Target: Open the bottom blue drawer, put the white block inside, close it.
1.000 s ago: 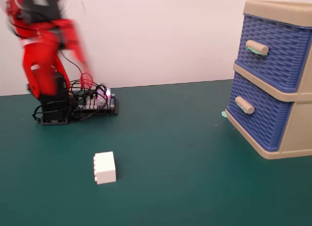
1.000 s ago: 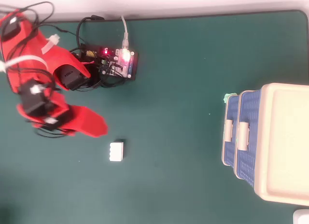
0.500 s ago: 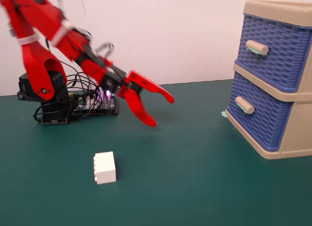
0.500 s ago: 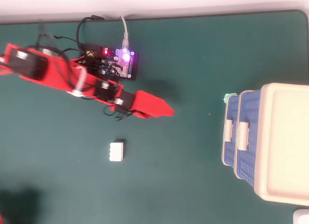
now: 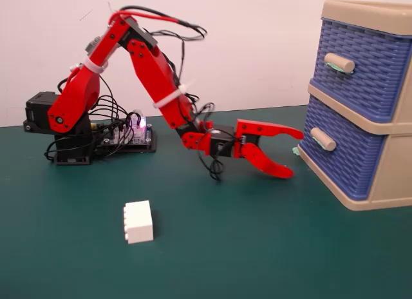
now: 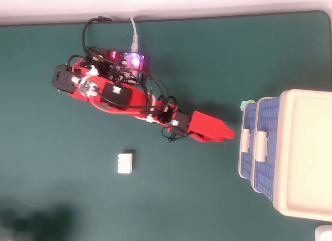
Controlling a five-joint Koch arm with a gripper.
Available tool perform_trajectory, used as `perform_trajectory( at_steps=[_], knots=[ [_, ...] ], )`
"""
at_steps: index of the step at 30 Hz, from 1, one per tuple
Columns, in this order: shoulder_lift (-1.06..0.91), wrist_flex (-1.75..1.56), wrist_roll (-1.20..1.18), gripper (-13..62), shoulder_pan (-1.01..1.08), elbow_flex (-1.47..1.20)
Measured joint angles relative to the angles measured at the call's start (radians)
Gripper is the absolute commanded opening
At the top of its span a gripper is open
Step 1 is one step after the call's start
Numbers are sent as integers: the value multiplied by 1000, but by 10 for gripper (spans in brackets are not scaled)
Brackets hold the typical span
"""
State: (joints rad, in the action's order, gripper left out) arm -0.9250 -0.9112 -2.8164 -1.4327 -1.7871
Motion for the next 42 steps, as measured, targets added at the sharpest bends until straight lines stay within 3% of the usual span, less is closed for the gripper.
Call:
perform_trajectory(
  at_steps=[6,13,16,20,28,31,42],
  knots=[
    [32,2,-2,306,-8,115],
    [48,155,-2,192,-8,252],
    [48,216,0,102,-8,265],
    [46,293,-5,-80,-8,270],
    [-2,413,-11,-82,14,258],
    [-89,414,-12,-82,26,117],
    [-723,449,-58,-76,110,-673]
  ],
)
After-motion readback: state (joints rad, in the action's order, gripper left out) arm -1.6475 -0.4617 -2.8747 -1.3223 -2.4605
